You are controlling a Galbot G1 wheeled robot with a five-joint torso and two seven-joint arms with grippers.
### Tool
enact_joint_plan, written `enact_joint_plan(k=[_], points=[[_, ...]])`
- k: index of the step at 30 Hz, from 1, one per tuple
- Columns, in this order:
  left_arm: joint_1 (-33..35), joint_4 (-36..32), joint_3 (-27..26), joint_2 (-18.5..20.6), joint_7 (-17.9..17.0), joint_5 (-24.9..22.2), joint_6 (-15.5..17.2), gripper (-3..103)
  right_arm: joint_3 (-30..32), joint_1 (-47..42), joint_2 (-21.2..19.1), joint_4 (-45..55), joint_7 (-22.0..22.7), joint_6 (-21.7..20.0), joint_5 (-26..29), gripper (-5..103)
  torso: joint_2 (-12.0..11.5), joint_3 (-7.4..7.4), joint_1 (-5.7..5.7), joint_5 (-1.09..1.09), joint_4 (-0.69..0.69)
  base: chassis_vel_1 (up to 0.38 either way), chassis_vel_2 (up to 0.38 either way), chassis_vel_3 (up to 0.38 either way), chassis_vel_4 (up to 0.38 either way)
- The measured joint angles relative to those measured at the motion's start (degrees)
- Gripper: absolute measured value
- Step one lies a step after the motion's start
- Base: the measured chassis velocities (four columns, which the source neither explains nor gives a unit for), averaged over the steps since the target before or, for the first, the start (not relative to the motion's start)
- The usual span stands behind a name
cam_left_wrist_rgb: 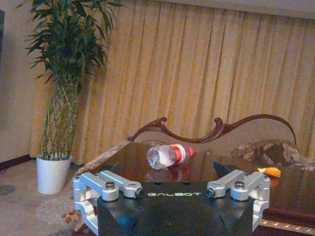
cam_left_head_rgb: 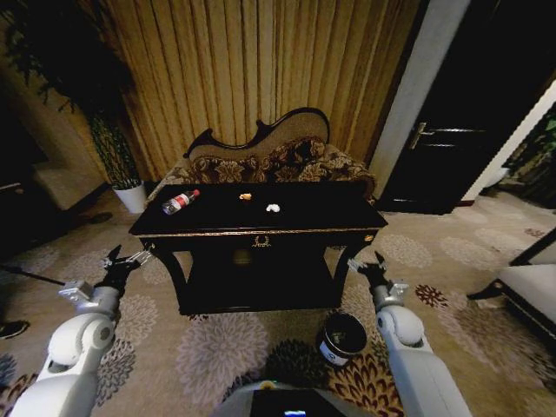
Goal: Move to the front of the table and place the trash on the table into the trash bin.
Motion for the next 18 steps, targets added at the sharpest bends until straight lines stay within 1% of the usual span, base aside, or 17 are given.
enact_joint_plan(k=[4,9,18], points=[[-0.1,-0.7,-0.3,0.3,-0.3,0.1,0.3,100,-2.2,1.3,-0.5,3.3,0.0,-2.9,1.3,100,0.0,0.0,0.0,0.0,0.0,0.0,0.0,0.0,0.0],[-0.2,-0.8,-0.5,0.5,-0.3,0.1,0.4,100,-2.5,1.3,-0.4,3.1,0.0,-3.0,0.8,100,0.0,0.0,0.0,0.01,-0.01,0.0,0.0,0.0,0.0],[-0.7,-1.2,0.2,-0.2,-0.3,1.1,0.8,100,-2.1,0.4,-0.8,2.7,0.0,-1.8,2.3,100,0.0,0.0,-0.01,0.01,-0.01,-0.006,0.006,0.004,-0.008]])
